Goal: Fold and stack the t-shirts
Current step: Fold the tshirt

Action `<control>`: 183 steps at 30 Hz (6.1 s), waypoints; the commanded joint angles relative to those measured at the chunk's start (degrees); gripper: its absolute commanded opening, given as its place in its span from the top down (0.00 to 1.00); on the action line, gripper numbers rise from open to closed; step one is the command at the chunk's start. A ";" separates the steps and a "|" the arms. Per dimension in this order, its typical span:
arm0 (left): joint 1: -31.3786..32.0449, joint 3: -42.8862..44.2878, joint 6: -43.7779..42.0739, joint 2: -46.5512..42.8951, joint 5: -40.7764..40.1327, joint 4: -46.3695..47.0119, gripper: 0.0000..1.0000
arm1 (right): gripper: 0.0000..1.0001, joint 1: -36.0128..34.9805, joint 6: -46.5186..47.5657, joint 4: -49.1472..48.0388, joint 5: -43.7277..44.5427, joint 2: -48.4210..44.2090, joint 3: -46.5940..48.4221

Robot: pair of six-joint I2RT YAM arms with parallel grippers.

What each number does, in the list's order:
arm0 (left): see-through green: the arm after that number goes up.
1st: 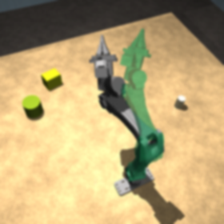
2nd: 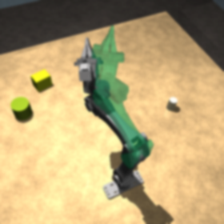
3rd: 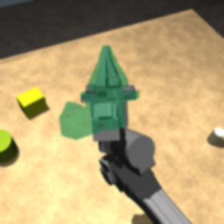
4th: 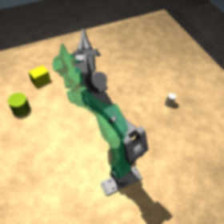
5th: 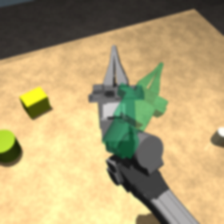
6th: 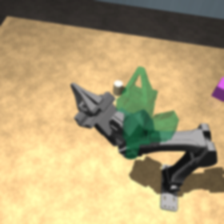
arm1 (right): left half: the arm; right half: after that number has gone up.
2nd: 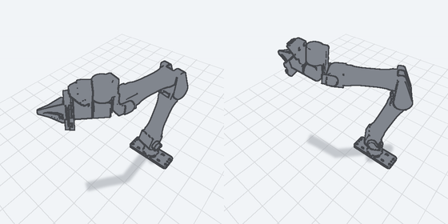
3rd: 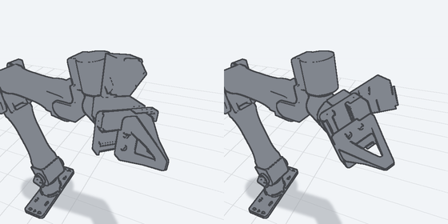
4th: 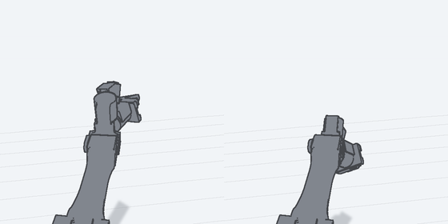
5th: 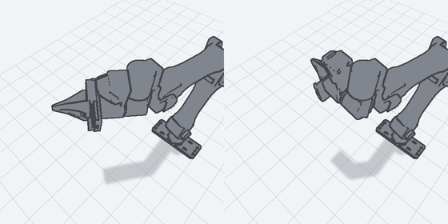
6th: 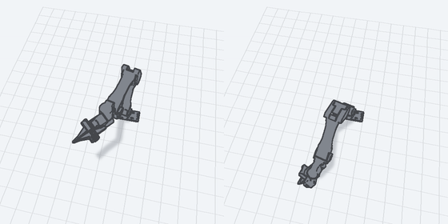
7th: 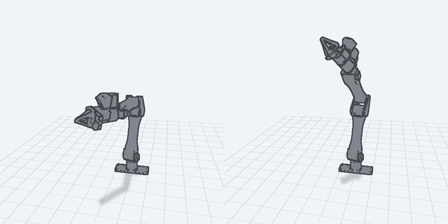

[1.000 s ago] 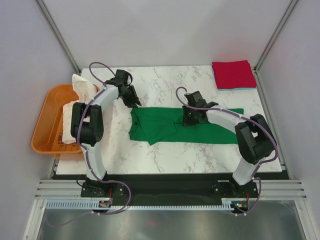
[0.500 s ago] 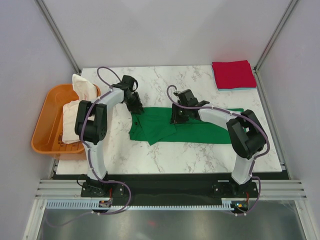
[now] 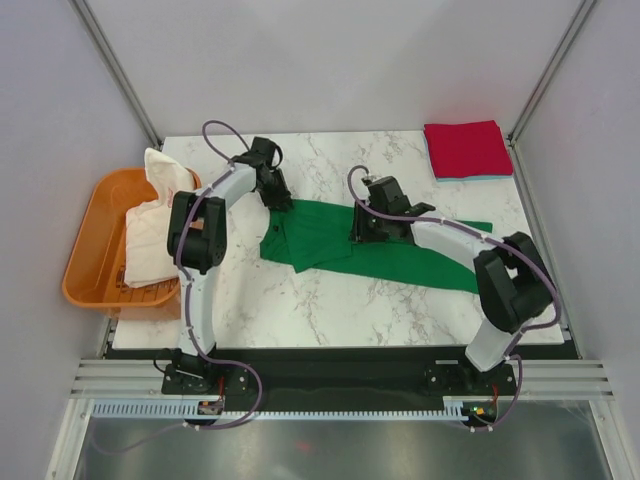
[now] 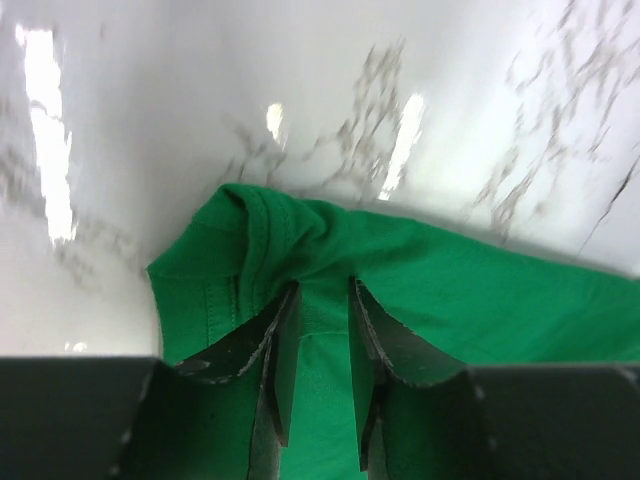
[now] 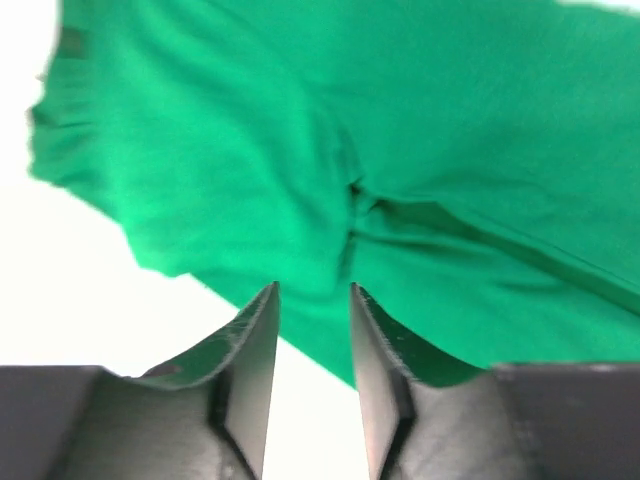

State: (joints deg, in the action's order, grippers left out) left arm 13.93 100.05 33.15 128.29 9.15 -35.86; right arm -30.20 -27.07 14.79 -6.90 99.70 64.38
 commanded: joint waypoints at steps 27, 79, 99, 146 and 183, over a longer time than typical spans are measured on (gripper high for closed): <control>1.26 -5.28 1.66 -14.89 18.72 14.41 0.52 | 0.32 1.01 -2.11 9.45 11.20 -14.62 2.51; 15.22 -16.18 11.31 -26.94 1.85 10.54 0.53 | 0.31 5.41 -0.70 19.05 18.23 -28.94 5.93; 43.37 -19.37 29.17 -14.40 0.33 26.97 0.57 | 0.32 7.08 -0.62 24.77 18.23 -40.73 7.96; 40.83 -65.69 36.46 -51.01 -6.86 23.73 0.80 | 0.39 6.99 -0.35 18.71 3.30 -27.64 -14.35; 9.45 6.99 3.86 0.02 4.39 14.94 0.58 | 0.71 5.85 -14.94 22.31 4.08 -38.09 -34.67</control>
State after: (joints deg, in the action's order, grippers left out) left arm 24.69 102.19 39.35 125.21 12.32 -20.91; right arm -23.79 -39.31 37.74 -4.56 61.89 31.11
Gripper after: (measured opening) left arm 0.422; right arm 0.310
